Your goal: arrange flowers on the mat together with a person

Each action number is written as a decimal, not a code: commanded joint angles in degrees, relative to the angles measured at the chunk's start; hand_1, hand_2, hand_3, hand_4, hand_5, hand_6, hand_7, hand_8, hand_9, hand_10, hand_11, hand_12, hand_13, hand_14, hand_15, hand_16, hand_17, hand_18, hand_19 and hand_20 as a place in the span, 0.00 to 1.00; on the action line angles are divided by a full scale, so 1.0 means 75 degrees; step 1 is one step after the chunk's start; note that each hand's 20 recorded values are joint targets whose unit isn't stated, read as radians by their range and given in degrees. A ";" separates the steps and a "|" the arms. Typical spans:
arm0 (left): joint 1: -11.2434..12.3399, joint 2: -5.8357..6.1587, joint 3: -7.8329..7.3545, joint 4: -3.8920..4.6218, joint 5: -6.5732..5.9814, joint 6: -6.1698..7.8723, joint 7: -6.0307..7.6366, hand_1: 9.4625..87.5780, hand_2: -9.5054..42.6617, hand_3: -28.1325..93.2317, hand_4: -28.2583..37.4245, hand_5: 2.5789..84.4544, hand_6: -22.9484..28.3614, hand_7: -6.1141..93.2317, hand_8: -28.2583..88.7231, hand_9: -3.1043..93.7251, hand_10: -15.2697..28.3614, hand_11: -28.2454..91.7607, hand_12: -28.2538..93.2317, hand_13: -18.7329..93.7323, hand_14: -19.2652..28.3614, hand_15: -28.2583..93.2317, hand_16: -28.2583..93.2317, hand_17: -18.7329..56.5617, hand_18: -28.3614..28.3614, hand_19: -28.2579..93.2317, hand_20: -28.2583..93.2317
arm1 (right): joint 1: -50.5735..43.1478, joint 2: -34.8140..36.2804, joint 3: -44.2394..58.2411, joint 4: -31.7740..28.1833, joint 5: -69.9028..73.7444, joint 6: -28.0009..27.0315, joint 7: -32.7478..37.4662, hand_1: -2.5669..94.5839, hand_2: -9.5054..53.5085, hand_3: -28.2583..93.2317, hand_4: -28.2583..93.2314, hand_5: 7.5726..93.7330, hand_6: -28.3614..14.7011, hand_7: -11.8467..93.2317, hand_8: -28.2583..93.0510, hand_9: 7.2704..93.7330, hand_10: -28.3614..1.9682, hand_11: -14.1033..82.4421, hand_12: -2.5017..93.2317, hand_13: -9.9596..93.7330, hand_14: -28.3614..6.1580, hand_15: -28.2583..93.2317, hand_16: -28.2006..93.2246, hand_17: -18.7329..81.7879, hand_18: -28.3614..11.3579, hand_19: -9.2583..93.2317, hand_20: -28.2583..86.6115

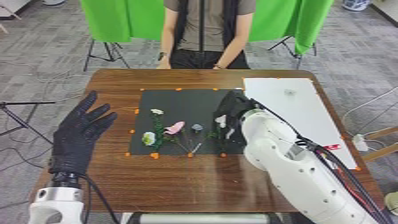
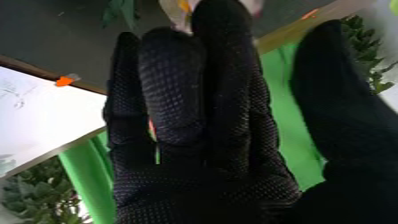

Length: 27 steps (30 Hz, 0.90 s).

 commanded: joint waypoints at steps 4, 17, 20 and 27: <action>0.0150 -0.0131 0.0003 0.0014 0.0068 -0.0023 -0.0047 0.16 0.28 0.88 0.02 0.37 0.55 0.15 0.17 0.39 0.75 0.39 0.32 0.41 0.90 0.54 0.19 0.16 0.94 0.67 0.27 | -0.0217 0.0299 0.0369 -0.0888 -0.0144 0.0125 -0.0074 0.39 0.02 0.75 0.03 0.60 0.67 0.23 0.12 0.92 0.54 0.52 0.24 0.86 0.56 0.79 0.40 0.49 0.20 0.79 0.39; 0.0288 0.0029 -0.0013 0.0155 -0.0253 0.0220 0.0122 0.15 0.29 0.88 0.01 0.37 0.55 0.15 0.17 0.39 0.74 0.39 0.32 0.41 0.90 0.54 0.19 0.16 0.95 0.67 0.27 | -0.3475 0.0078 0.4645 -0.2348 0.5128 0.0387 -0.2838 0.24 0.29 0.79 0.03 0.43 0.60 0.22 0.14 0.60 0.34 0.37 0.18 0.60 0.32 0.68 0.32 0.31 0.15 0.60 0.36; 0.0389 -0.0014 -0.0095 0.0152 -0.0024 0.0175 0.0009 0.15 0.29 0.88 0.01 0.37 0.54 0.15 0.17 0.39 0.74 0.39 0.32 0.41 0.89 0.54 0.19 0.16 0.94 0.67 0.27 | -0.4185 -0.0075 0.5288 -0.2372 0.6625 0.0611 -0.3260 0.21 0.34 0.80 0.02 0.36 0.60 0.21 0.14 0.50 0.31 0.33 0.17 0.51 0.26 0.62 0.31 0.27 0.20 0.51 0.38; 0.0533 -0.0128 -0.0163 0.0093 -0.0021 0.0184 -0.0035 0.15 0.28 0.88 0.01 0.37 0.54 0.15 0.17 0.39 0.73 0.38 0.32 0.41 0.89 0.53 0.19 0.16 0.94 0.67 0.27 | -0.5444 -0.0444 0.5796 -0.2641 0.8323 0.1724 -0.3890 0.19 0.35 0.80 0.01 0.34 0.63 0.20 0.14 0.43 0.37 0.25 0.17 0.45 0.23 0.47 0.34 0.24 0.20 0.45 0.39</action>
